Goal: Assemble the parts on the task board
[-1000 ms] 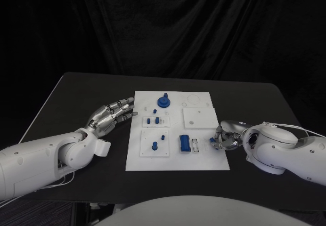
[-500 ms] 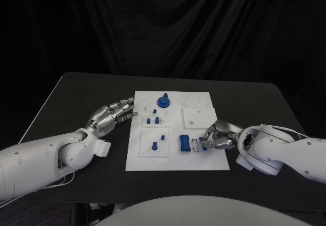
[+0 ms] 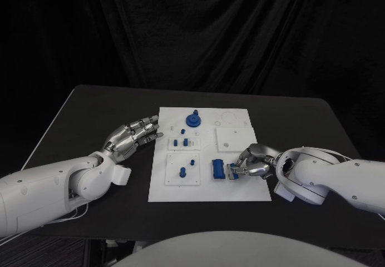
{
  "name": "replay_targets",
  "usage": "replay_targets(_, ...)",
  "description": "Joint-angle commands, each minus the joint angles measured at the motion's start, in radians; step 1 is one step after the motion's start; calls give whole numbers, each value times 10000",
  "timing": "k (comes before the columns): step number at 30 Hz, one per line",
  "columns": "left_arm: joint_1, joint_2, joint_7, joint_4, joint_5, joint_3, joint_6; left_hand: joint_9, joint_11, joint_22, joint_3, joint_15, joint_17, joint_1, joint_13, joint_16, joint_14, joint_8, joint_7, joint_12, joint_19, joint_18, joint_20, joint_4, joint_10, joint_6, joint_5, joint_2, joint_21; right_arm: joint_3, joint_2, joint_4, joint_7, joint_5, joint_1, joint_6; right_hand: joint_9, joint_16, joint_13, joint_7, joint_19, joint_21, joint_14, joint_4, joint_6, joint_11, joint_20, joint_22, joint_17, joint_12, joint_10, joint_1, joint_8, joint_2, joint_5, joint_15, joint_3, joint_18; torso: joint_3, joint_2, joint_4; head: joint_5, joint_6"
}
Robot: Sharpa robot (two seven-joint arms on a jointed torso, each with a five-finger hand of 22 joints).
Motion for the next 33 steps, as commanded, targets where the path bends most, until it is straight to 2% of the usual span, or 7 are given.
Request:
replay_targets(1,-15,31,75,15,41,9,133,-13,58,-9,72,62,6,-93,10,34,-33,29,16,46,47,-99,25,14,4,-75,38,4,42,2,43,-69,-317,211,-17,416,-1,-15,2629,-8,257,-63,872,23,-11,-2,36,1844,1751,55,1043,-158,46,19,-37,20,-119,35,2,1,0,2,-1)
replay_targets(8,-16,41,64,6,41,9,143,-13,58,-9,72,62,6,-93,10,34,-33,29,16,46,47,-99,25,14,4,-75,38,4,42,2,120,-174,-541,131,-18,532,18,-52,2629,-10,213,-138,857,257,-39,0,43,1815,1691,55,1043,-608,95,129,-591,22,-647,55,3,3,-18,22,-1)
replay_targets(11,-16,51,54,0,40,9,155,-15,63,-22,112,58,4,-108,8,28,-48,26,18,41,43,-103,24,15,-5,-89,36,-2,39,2,178,-238,-580,93,-19,526,14,-58,2629,-11,203,-154,855,334,-49,0,45,1809,1680,55,1043,-705,102,210,-980,22,-854,59,7,9,-20,9,-1)
replay_targets(14,-17,60,50,-6,40,9,164,-15,63,-22,112,58,4,-108,8,28,-48,26,18,41,43,-103,24,15,-5,-89,36,-2,39,2,234,-305,-574,-15,-19,463,0,-68,2629,-3,184,-193,851,539,-48,10,51,1795,1663,55,1043,-906,110,321,-1665,29,-1183,69,10,7,-25,15,-1)
replay_targets(17,-17,60,45,-9,40,9,170,-15,63,-22,112,58,4,-108,8,28,-48,26,18,41,43,-103,24,15,-5,-89,36,-2,39,1,272,-357,-549,-128,-19,358,-6,-70,2629,-4,176,-211,851,585,-48,9,52,1788,1658,55,1043,-927,113,360,-1798,29,-1263,74,9,9,-15,26,-1)
replay_targets(22,-19,57,22,-14,40,9,178,-15,62,-24,123,57,5,-113,8,31,-49,26,18,43,42,-104,24,17,-7,-87,34,-3,38,1,294,-404,-466,-229,-20,138,-30,-69,2629,5,150,-273,851,822,-63,17,57,1769,1658,55,1043,-1051,112,486,-2334,35,-1547,88,10,-2,-25,49,-1)
replay_targets(33,-27,42,13,-18,40,9,183,-15,62,-24,123,57,5,-113,8,31,-49,26,18,43,42,-104,24,17,-7,-87,34,-3,38,-2,81,-232,-123,-530,-20,-240,-16,-72,2629,-9,142,-286,850,875,-41,12,62,1764,1651,55,1043,-981,169,479,-2511,36,-1763,91,11,-10,-13,57,-1)
